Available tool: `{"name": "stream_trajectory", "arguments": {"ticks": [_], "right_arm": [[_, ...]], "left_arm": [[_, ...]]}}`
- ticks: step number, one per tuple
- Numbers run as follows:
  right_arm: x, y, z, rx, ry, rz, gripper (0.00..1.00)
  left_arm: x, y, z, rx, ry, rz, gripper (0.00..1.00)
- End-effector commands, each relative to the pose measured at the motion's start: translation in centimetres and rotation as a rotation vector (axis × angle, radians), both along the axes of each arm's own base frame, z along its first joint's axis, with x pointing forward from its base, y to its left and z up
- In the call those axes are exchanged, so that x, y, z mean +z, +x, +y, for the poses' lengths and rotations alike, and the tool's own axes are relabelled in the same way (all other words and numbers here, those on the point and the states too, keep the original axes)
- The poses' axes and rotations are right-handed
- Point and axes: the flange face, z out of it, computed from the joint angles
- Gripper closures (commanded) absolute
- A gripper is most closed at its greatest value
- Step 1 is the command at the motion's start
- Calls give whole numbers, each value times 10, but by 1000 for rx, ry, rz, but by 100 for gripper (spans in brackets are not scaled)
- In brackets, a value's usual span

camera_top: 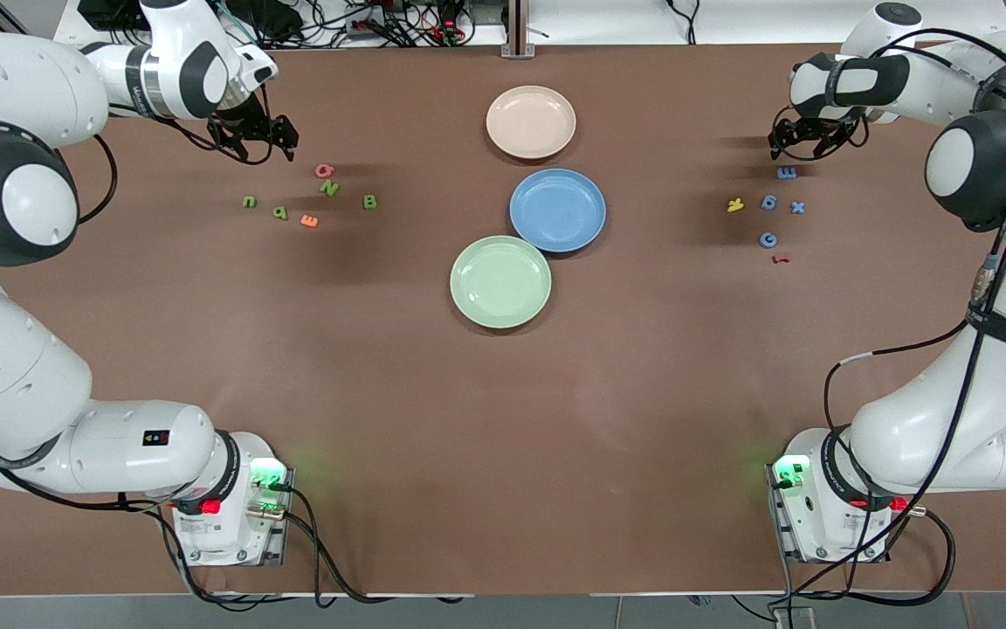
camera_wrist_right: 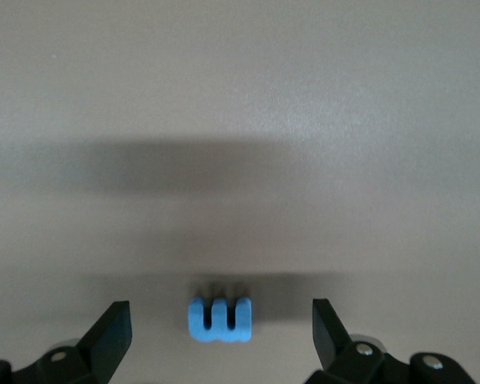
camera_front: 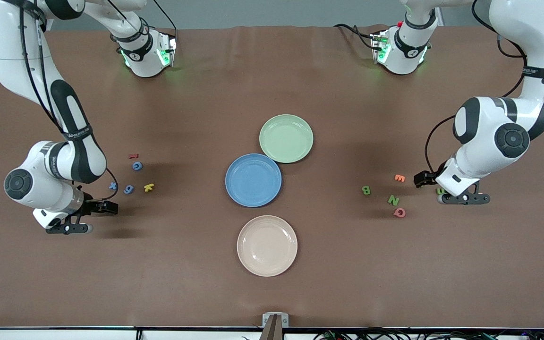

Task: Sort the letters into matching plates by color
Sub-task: 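Lower the right gripper onto blue E while the left gripper approaches green q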

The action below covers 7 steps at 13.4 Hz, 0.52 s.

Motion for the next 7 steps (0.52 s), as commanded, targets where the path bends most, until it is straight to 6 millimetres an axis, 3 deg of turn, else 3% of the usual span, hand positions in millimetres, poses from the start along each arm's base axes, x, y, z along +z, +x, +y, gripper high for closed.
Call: {"name": "stream_trajectory", "arguments": {"ticks": [1, 7], "right_arm": [[-4, 8, -8, 0, 40, -10, 1], [-15, 2, -7, -1, 48, 20, 14]], "left_arm": [[-12, 1, 2, -22, 6, -14, 2], [-33, 4, 1, -22, 0, -25, 3]]}}
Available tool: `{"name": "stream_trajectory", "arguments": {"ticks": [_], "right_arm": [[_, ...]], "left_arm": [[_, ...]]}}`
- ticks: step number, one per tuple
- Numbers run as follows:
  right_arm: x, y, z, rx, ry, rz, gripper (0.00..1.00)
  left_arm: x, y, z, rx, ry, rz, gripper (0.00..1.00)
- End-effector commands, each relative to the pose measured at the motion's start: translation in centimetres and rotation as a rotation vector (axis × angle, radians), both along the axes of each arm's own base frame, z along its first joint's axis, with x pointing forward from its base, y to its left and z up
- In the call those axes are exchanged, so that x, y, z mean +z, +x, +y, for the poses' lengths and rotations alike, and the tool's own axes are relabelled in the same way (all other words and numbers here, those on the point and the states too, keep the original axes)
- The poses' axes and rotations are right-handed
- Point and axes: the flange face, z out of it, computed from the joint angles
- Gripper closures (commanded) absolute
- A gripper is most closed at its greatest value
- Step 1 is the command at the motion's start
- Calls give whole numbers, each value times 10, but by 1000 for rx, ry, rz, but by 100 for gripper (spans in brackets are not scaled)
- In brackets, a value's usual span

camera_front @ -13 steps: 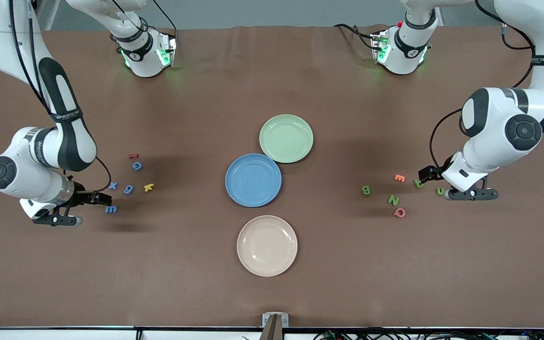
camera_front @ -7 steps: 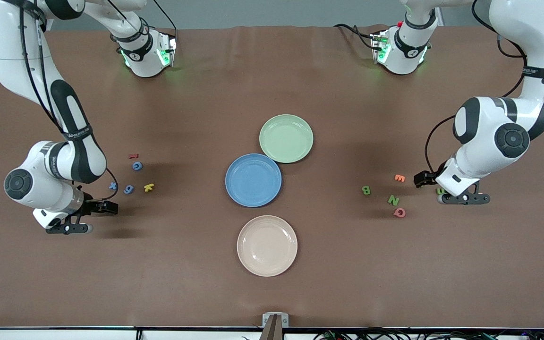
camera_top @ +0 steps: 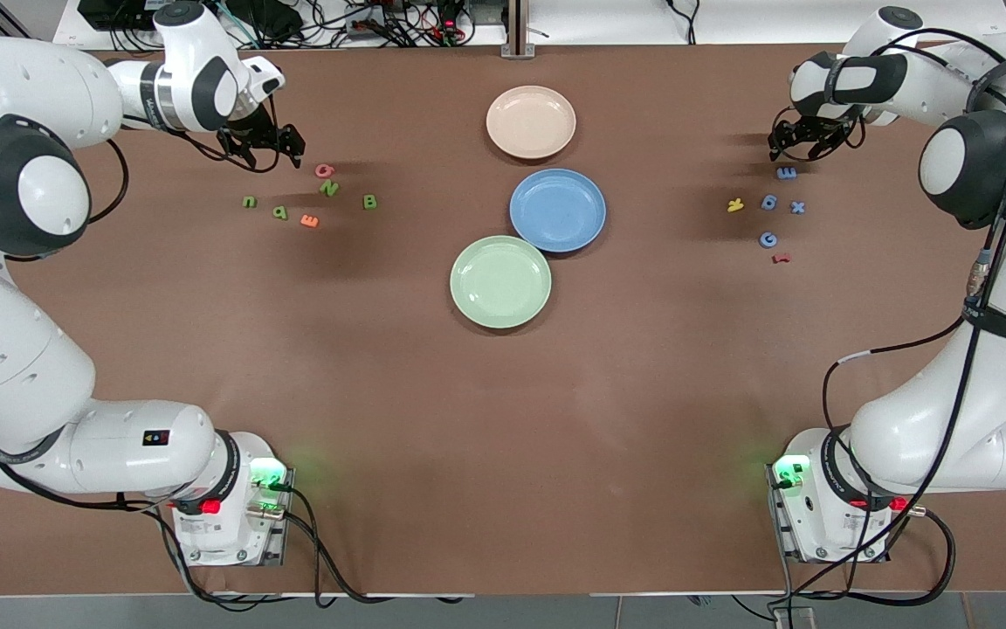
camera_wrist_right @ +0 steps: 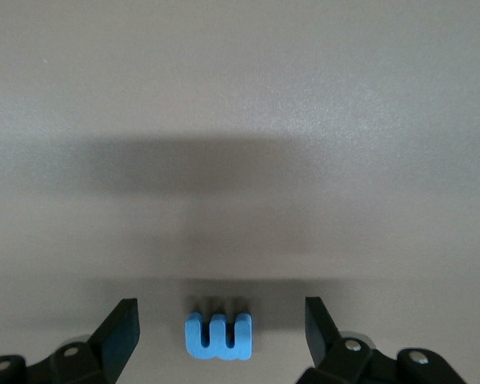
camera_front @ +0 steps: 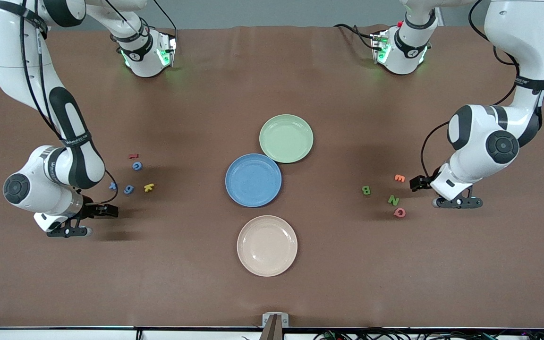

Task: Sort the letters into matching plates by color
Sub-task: 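Lower the right gripper onto blue E while the left gripper approaches green q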

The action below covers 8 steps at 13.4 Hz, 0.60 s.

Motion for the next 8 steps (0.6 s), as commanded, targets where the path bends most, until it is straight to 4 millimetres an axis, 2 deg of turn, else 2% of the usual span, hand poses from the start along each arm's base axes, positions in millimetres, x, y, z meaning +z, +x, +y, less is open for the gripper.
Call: {"name": "stream_trajectory", "arguments": {"ticks": [1, 8], "right_arm": [[-7, -2, -4, 9, 21, 22, 14], [-16, -13, -3, 11, 37, 97, 21]], "left_arm": [[-11, 1, 2, -22, 5, -16, 3], [-30, 3, 7, -13, 0, -24, 3]]}}
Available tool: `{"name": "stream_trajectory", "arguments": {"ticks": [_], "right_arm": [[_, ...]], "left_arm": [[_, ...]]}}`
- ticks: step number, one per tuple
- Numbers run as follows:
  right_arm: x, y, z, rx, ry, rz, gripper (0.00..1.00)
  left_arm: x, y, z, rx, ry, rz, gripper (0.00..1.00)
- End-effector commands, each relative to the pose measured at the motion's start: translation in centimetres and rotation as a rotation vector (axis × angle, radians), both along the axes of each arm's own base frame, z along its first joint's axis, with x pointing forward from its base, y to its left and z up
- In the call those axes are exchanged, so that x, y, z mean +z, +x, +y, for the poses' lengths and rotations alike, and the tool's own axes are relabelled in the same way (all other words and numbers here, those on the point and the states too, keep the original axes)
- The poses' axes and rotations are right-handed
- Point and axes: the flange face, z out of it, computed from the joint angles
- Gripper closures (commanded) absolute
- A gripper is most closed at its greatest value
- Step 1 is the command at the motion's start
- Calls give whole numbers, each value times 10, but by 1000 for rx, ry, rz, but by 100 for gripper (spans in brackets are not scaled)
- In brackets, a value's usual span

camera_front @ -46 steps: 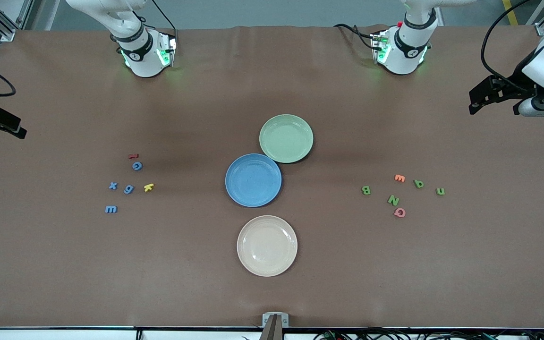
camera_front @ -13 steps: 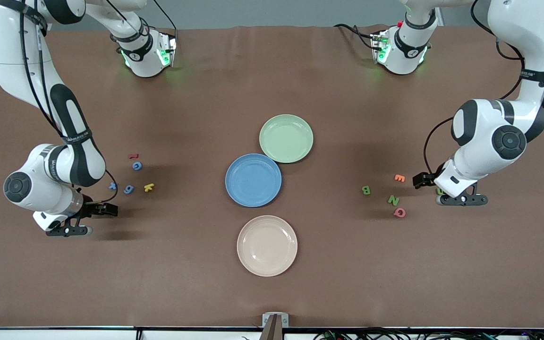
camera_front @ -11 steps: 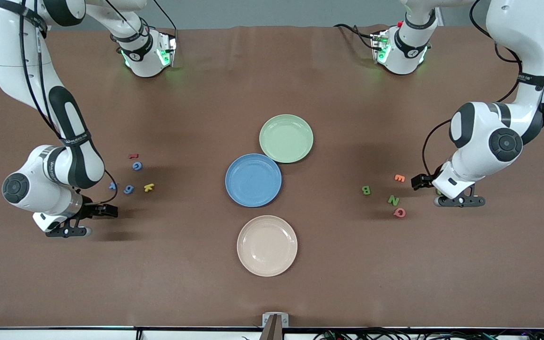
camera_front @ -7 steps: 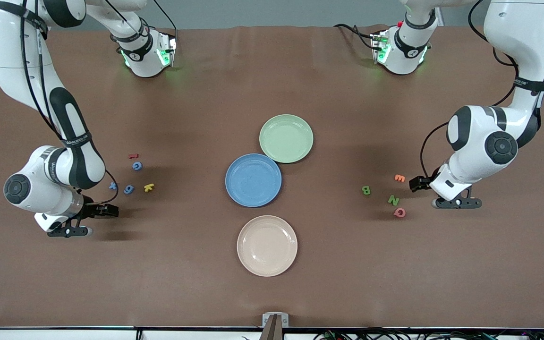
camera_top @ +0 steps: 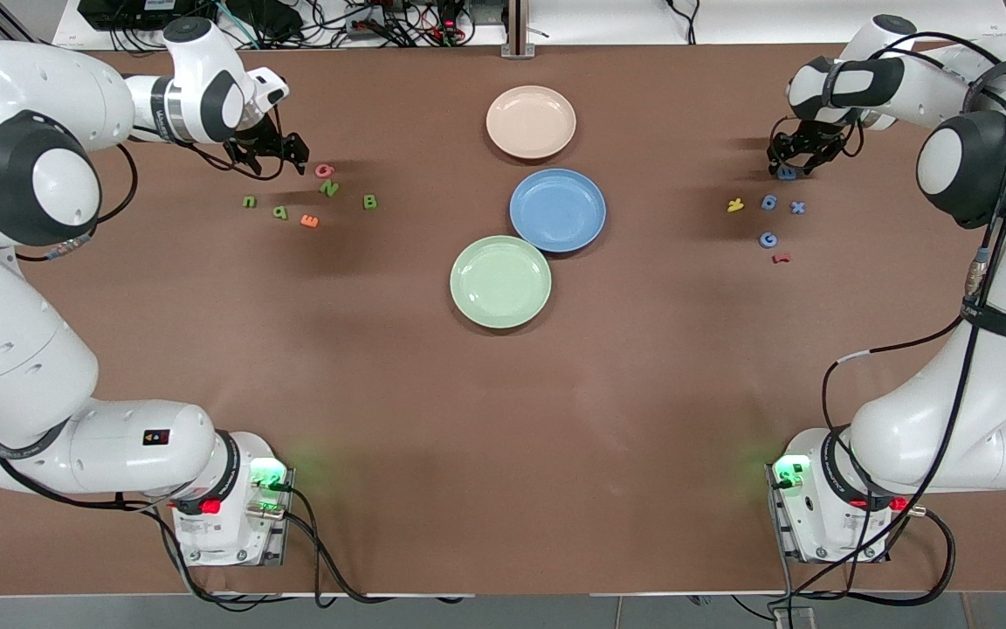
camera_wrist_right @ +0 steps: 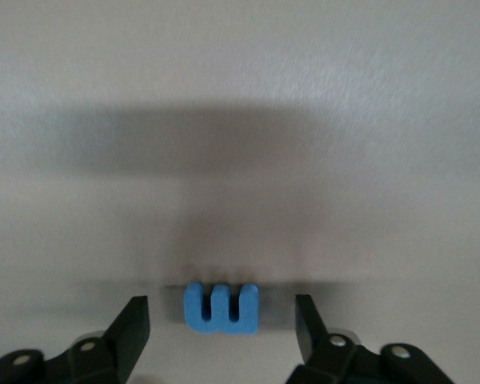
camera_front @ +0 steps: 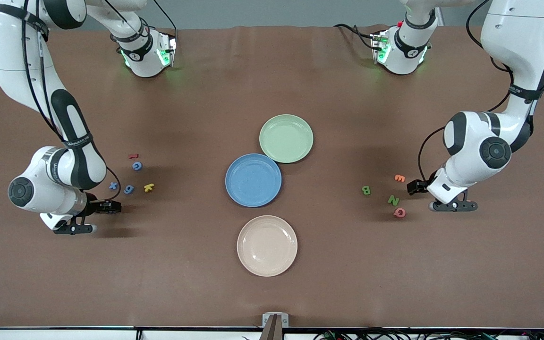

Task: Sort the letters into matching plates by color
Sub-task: 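Lower the right gripper onto blue E while the left gripper approaches green q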

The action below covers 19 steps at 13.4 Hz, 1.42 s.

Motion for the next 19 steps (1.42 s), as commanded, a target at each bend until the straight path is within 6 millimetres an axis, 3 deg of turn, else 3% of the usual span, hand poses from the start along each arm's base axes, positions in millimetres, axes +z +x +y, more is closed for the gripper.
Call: {"name": "stream_trajectory", "arguments": {"ticks": [1, 6, 8, 15, 19], "right_arm": [[-3, -3, -4, 4, 20, 15, 22], [-6, -2, -5, 5, 16, 9, 27], [-6, -2, -6, 5, 16, 9, 33], [-4, 1, -6, 5, 14, -1, 72], [4, 3, -5, 8, 15, -5, 83]], "left_arm": [[-7, 0, 10, -9, 7, -9, 3], [-20, -2, 14, -2, 5, 2, 3], [-26, -13, 21, 11, 6, 28, 4], [-47, -37, 30, 48, 7, 89, 28], [-53, -39, 33, 85, 7, 102, 38]]}}
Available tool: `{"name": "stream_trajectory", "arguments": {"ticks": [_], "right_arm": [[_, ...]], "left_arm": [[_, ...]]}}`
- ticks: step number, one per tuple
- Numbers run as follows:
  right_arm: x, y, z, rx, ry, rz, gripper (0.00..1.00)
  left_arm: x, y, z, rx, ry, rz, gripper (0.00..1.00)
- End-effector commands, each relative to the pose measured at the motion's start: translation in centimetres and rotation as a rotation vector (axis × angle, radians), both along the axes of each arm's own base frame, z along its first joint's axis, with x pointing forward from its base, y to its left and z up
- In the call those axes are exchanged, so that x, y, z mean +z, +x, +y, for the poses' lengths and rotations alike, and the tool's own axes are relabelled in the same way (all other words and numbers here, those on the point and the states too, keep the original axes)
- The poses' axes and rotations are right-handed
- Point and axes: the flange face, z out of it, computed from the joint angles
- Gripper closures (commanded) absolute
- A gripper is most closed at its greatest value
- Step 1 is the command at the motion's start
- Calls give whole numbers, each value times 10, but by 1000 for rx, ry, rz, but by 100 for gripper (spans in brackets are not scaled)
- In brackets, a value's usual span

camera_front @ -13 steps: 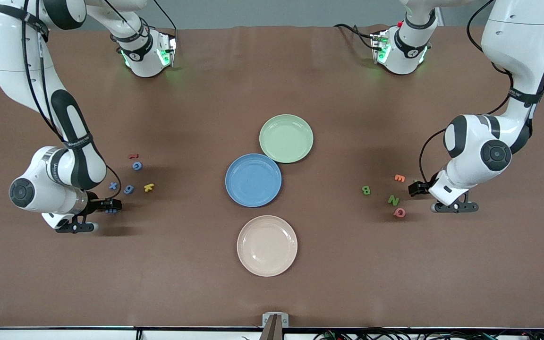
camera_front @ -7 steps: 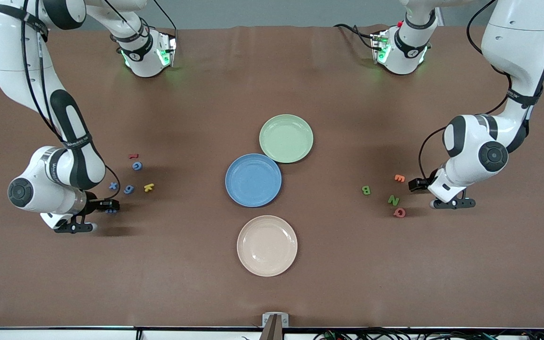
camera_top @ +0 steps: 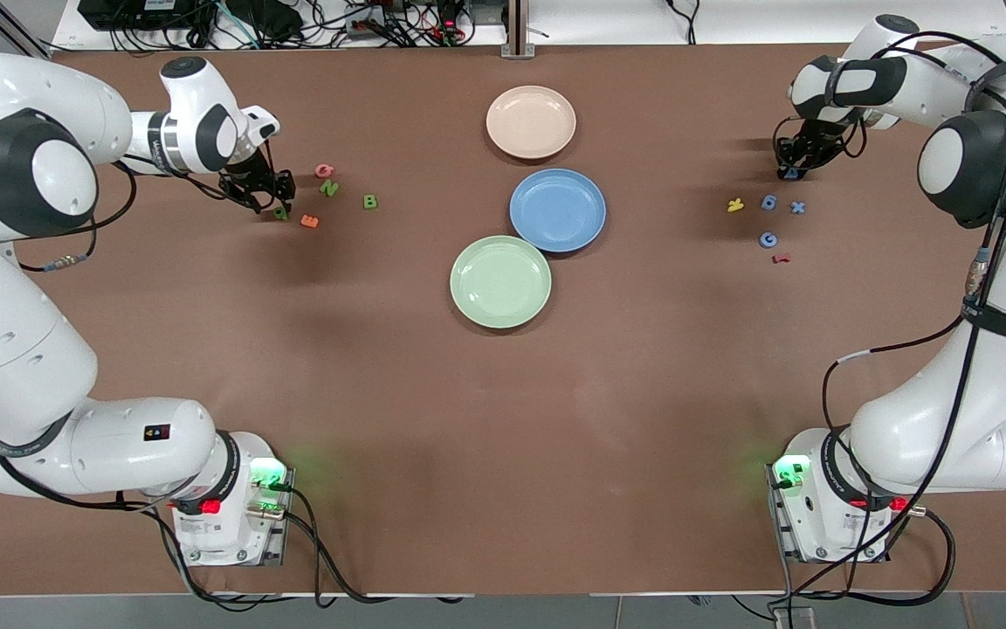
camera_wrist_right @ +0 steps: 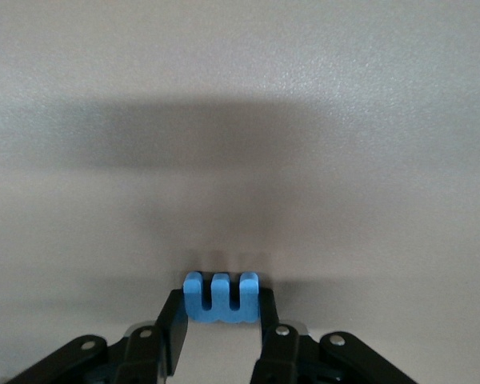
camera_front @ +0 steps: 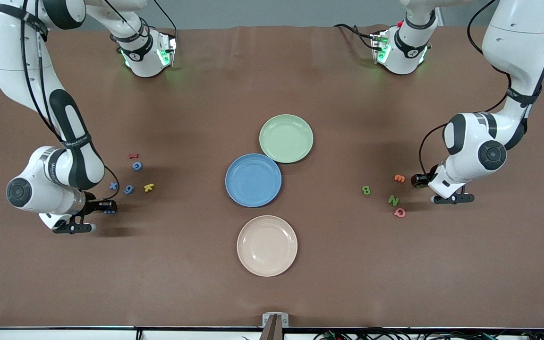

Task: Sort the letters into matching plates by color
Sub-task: 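Carry blue E toward the blue plate while the left gripper grasps green q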

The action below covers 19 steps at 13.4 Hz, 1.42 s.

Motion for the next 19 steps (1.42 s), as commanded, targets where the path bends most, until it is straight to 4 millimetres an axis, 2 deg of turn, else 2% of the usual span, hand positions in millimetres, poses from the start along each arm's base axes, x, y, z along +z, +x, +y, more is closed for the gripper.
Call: {"name": "stream_trajectory", "arguments": {"ticks": [1, 2, 5, 6, 8, 9, 11, 12, 13, 16, 18, 19], "right_arm": [[7, 6, 0, 8, 14, -17, 83], [16, 9, 2, 9, 13, -29, 83], [66, 7, 11, 15, 31, -3, 83], [85, 7, 18, 25, 35, -8, 83], [101, 6, 34, 26, 38, -1, 84], [112, 4, 50, 1, 37, 10, 84], [140, -2, 94, -47, 31, 41, 84], [154, -10, 132, -85, 20, 69, 84], [159, -14, 159, -97, 15, 76, 84], [164, -32, 244, -156, -7, 82, 84], [164, -49, 304, -188, -23, 77, 84], [165, -56, 329, -203, -18, 66, 84]], "left_arm": [[-5, -5, 0, 26, 9, 3, 40], [-6, -5, -1, 34, 9, 3, 41], [-10, -5, -3, 46, 9, 8, 43], [-12, -5, -3, 46, 9, 9, 46], [-13, -4, -3, 46, 9, 9, 52], [-13, -4, -3, 46, 9, 9, 56], [-12, -3, -5, 44, 9, 8, 77], [-9, -2, -5, 42, 8, 3, 93], [-5, -1, -5, 41, 9, -2, 99], [24, 5, -9, 34, 11, -40, 100], [50, 5, -26, 3, 10, -36, 100], [66, 6, -42, -23, 4, -40, 100]]}}
